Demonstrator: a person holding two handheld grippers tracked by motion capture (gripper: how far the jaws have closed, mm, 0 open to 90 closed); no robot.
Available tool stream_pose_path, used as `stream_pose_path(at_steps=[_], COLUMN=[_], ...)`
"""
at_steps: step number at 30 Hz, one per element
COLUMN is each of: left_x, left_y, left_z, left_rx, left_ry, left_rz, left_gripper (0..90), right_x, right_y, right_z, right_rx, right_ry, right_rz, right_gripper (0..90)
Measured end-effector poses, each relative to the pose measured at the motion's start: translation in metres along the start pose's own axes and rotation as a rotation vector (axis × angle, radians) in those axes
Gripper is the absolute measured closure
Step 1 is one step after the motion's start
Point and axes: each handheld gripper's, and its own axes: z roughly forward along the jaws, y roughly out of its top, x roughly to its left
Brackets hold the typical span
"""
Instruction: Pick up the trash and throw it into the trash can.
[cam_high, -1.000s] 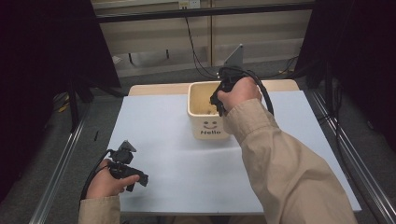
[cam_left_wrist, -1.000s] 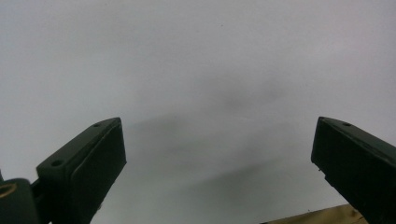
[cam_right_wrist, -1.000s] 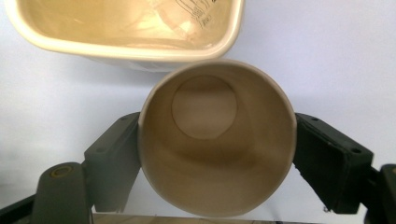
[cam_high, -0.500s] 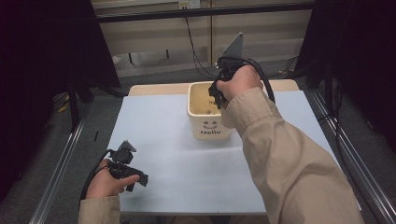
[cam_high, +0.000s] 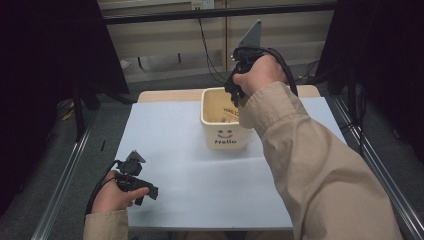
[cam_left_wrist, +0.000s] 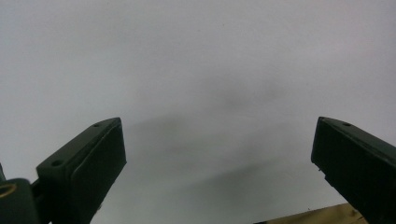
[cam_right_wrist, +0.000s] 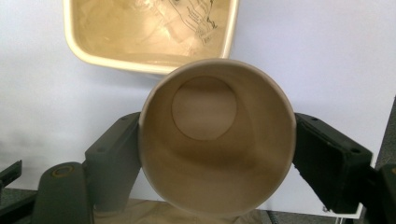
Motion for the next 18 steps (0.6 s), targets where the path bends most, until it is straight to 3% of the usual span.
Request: stream_pose_path(at_steps=[18], left_x=[0.005], left_y=[-0.001], left_z=[-0.002], left_rx=[0.006], left_ry=[-0.008], left_rz=[0.001], left_gripper=[3.0], right_x=[-0.014], right_y=[0.018], right_z=[-0.034], right_rx=[-0.004], right_ry=[-0.002], right_rz=[0.010], right_gripper=[20.8])
